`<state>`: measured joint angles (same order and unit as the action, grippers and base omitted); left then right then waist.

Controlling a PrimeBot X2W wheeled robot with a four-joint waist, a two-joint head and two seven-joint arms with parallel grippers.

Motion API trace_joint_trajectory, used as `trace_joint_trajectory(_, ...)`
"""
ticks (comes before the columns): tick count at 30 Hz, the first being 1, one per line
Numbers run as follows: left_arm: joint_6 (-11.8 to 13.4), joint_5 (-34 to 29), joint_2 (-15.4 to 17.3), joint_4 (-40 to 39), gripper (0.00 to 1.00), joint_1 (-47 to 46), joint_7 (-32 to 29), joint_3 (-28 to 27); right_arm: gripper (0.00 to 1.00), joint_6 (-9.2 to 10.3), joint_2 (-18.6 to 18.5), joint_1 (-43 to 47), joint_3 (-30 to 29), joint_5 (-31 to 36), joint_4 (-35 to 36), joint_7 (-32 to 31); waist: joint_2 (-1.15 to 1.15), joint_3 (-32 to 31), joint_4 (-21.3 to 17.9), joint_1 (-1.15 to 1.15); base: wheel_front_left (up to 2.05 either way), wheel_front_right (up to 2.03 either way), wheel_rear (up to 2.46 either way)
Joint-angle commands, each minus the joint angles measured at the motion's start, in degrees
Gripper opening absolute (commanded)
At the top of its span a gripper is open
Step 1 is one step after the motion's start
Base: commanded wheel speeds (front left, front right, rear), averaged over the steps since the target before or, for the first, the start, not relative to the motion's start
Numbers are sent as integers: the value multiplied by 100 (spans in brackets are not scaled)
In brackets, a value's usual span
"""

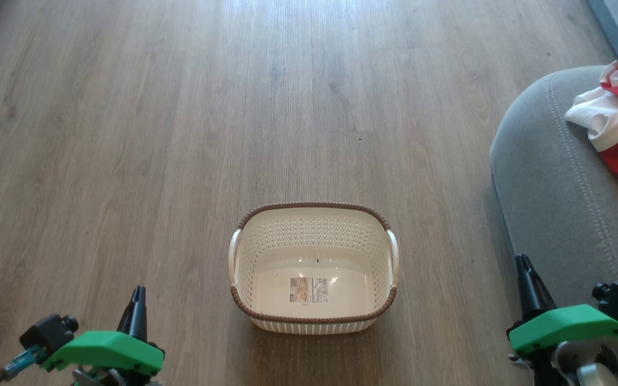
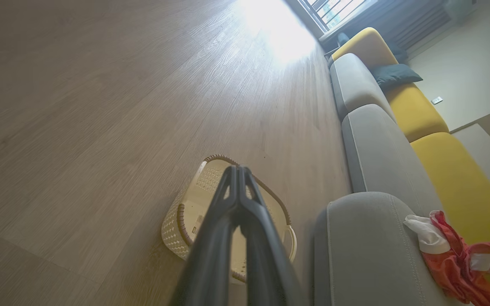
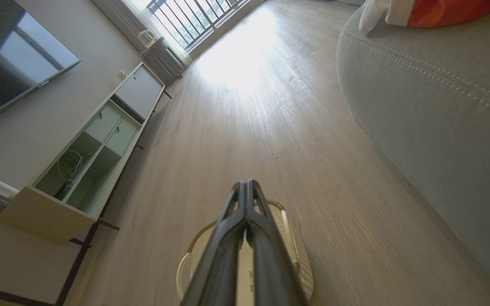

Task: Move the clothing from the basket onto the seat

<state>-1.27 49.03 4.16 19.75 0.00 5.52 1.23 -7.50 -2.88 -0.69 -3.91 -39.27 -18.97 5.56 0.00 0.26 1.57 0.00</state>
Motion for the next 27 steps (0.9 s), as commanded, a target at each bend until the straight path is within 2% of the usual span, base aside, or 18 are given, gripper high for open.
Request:
trace_joint_trajectory(1,-49,185,20,-204,0,-300,-47,-164,0,0,-4,-327,4,-229,223,-37,0,0,-4,0,0,0,0)
trace_joint_trajectory(27,-253,1655,-33,-334,0,-414,-459,-383,0,0,-2,-406,-91,-2031,319,-453,0,-3,-59,0,0,0,0)
